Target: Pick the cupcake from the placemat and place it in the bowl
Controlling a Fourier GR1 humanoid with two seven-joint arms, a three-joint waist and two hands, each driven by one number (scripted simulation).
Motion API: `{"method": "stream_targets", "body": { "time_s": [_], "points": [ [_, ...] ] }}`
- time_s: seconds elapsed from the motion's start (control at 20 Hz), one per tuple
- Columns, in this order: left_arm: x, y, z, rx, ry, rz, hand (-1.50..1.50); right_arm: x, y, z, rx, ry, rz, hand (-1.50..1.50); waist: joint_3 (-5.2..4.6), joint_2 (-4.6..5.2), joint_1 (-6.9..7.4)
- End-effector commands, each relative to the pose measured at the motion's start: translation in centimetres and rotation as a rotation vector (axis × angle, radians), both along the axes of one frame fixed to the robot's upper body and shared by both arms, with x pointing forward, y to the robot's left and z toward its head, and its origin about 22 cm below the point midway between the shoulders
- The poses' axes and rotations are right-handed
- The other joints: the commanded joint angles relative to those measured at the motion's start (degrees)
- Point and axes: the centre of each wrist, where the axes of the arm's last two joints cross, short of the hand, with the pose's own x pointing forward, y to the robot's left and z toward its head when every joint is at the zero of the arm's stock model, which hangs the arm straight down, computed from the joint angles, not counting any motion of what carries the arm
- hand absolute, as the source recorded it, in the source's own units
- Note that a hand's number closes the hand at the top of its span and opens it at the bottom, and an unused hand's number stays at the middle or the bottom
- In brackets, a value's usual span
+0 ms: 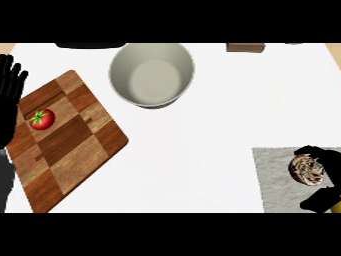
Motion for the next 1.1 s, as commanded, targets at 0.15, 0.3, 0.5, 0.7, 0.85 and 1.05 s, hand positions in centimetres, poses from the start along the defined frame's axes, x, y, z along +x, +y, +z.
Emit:
{"method": "stream_targets", "body": {
  "time_s": [0.15,0.3,0.5,0.7,0.85,1.05],
  "points": [
    [-0.6,0.1,0.4,0.004,0.011,0.011,0.0,0.1,-0.4,-0.8,-0.03,-0.091,0.039,1.5,0.1,0.02,0.11],
    [-2.7,0.2,-0.3,-0.005,0.007,0.001,0.0,-1.2,-0.1,0.0,-0.036,-0.113,0.054,1.5,0.09,-0.03,0.12],
    [0.5,-2.6,-1.4,-0.003,0.0,-0.014,0.0,6.5,-2.8,0.8,-0.123,-0.044,0.073,1.5,0.15,0.47,1.14],
    [0.5,-2.4,-0.1,0.001,-0.016,-0.007,0.0,9.8,-6.9,5.7,-0.183,-0.032,0.077,1.5,0.15,0.39,1.33],
    [-0.8,0.2,-1.2,0.003,-0.004,-0.006,0.0,11.4,-5.4,5.4,-0.163,-0.064,0.113,1.5,0.1,0.18,0.8],
    [0.3,-0.5,-0.3,0.006,0.002,-0.005,0.0,11.5,-7.1,9.7,-0.256,-0.224,0.046,1.5,0.09,0.11,0.37]
  ]
}}
